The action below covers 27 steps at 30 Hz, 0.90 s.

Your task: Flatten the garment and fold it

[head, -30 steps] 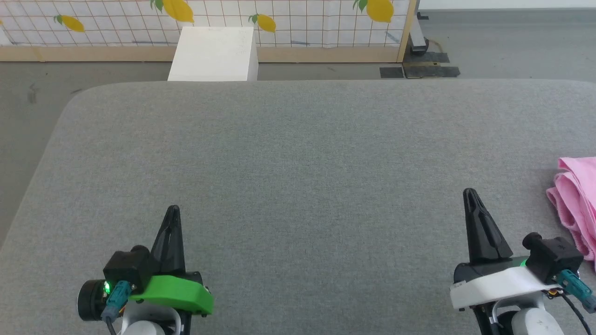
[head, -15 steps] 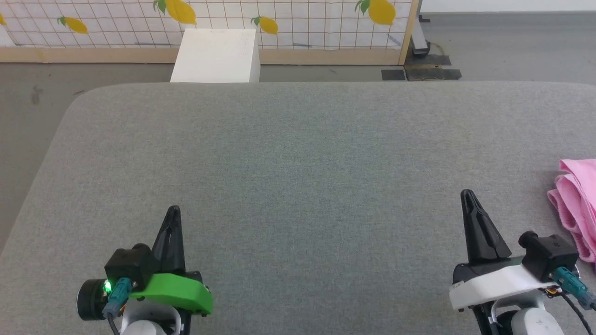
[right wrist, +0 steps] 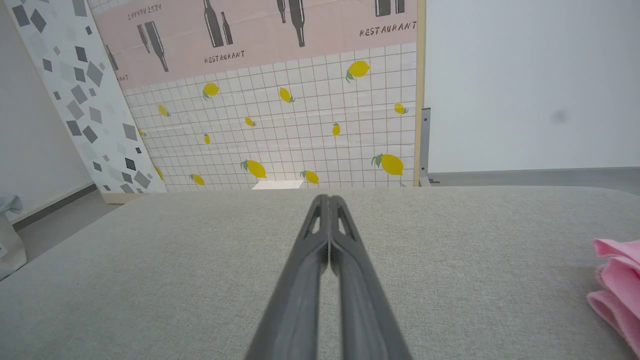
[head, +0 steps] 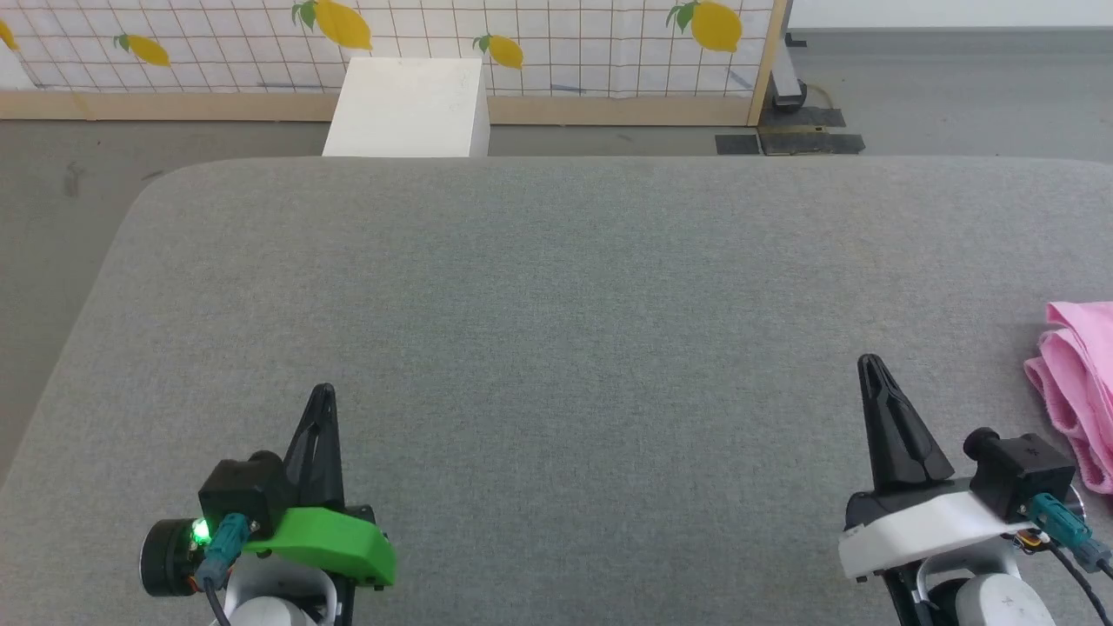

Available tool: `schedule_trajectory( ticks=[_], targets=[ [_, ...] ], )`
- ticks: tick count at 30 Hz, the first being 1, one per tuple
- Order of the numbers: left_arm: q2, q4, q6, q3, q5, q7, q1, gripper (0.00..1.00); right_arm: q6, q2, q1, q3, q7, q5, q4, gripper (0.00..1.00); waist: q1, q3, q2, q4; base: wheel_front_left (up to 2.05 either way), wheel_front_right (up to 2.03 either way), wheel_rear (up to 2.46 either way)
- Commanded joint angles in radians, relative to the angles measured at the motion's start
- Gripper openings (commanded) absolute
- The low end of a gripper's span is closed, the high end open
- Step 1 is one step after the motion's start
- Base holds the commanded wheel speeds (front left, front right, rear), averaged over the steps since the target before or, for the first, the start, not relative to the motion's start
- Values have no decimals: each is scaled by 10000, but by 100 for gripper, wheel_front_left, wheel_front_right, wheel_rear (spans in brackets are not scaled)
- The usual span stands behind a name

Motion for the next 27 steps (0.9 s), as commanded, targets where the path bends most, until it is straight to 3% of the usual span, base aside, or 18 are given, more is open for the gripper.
schedule_trajectory(
  ticks=[1,27],
  targets=[
    [-53,-67,-30,36,103,62,73,0,-4,2,76,-21,73,-121,-85,0,1,-6,0,5,0,0,0],
    [-171,-282,-62,216,593,661,135,0,-7,5,141,-72,684,-692,-279,0,1,-124,0,105,0,0,0]
  ],
)
